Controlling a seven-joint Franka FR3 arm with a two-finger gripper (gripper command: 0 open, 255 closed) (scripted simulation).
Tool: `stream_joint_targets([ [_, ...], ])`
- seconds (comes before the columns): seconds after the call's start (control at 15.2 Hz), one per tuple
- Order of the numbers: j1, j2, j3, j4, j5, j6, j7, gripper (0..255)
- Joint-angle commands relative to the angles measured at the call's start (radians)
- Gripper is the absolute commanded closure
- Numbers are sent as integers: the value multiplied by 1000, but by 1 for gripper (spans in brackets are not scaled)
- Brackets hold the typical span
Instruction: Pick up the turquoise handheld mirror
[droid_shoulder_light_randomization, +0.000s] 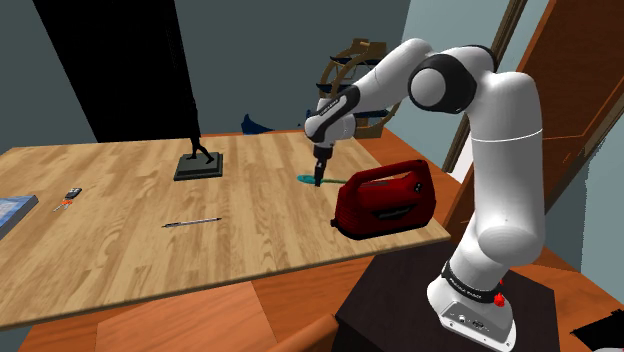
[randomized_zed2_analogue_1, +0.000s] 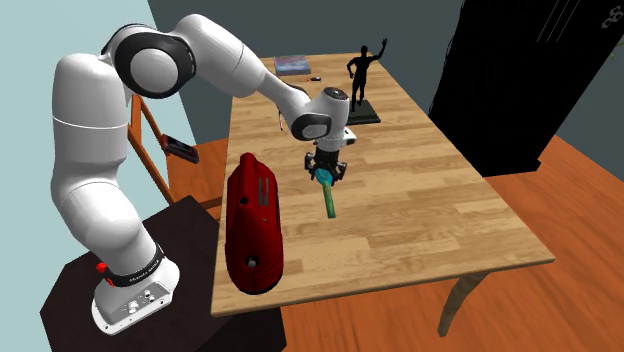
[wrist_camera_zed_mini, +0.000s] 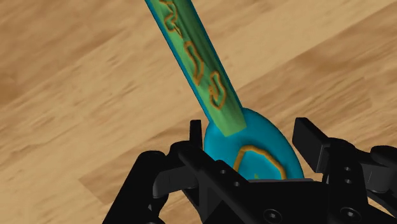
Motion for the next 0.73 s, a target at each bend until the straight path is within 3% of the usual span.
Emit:
stream_joint_targets([
  [0.0, 6, -23, -5, -2, -11, -20, 10, 255],
  [0.66, 18, -93, -23, 18, -48, -104, 40, 255],
])
